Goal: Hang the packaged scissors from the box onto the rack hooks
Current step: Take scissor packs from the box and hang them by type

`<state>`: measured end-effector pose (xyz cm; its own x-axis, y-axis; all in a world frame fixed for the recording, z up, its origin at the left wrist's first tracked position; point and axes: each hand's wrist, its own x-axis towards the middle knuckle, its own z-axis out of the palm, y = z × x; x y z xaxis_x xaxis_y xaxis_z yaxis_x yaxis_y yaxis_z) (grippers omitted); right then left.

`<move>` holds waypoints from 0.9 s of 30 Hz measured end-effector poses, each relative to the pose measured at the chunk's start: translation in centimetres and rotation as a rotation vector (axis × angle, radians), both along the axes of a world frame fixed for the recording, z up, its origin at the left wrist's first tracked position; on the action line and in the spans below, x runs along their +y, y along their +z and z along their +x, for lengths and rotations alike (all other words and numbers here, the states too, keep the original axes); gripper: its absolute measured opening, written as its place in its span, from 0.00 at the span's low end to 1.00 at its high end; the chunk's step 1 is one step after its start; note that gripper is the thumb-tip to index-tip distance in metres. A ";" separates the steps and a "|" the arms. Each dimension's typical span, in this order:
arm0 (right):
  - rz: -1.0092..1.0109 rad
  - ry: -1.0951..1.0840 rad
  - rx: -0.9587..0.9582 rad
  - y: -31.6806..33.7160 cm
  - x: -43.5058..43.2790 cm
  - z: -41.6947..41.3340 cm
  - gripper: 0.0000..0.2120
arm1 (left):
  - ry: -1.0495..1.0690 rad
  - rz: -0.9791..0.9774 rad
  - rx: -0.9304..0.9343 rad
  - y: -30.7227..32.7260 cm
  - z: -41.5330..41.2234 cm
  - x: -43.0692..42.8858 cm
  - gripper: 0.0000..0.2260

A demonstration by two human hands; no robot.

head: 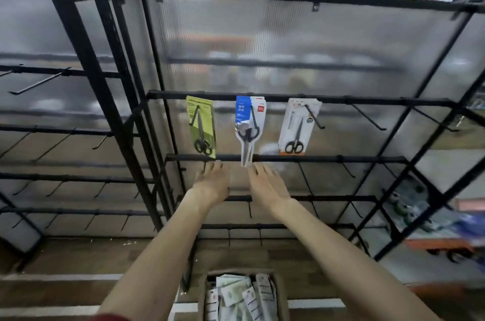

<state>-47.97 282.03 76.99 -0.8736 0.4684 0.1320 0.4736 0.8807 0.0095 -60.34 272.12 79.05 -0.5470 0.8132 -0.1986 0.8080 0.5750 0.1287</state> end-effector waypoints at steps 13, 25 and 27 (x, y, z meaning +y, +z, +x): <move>-0.117 -0.030 0.048 1.1 4.0 4.4 0.17 | 0.064 0.059 0.031 0.3 5.7 1.0 0.28; -0.459 -0.168 -0.029 -27.1 2.6 6.1 0.11 | 0.057 -0.077 -0.186 -27.3 5.7 -1.8 0.22; -0.494 -0.225 -0.065 -34.5 2.1 6.8 0.12 | 0.039 -0.116 -0.188 -35.7 6.1 -2.7 0.23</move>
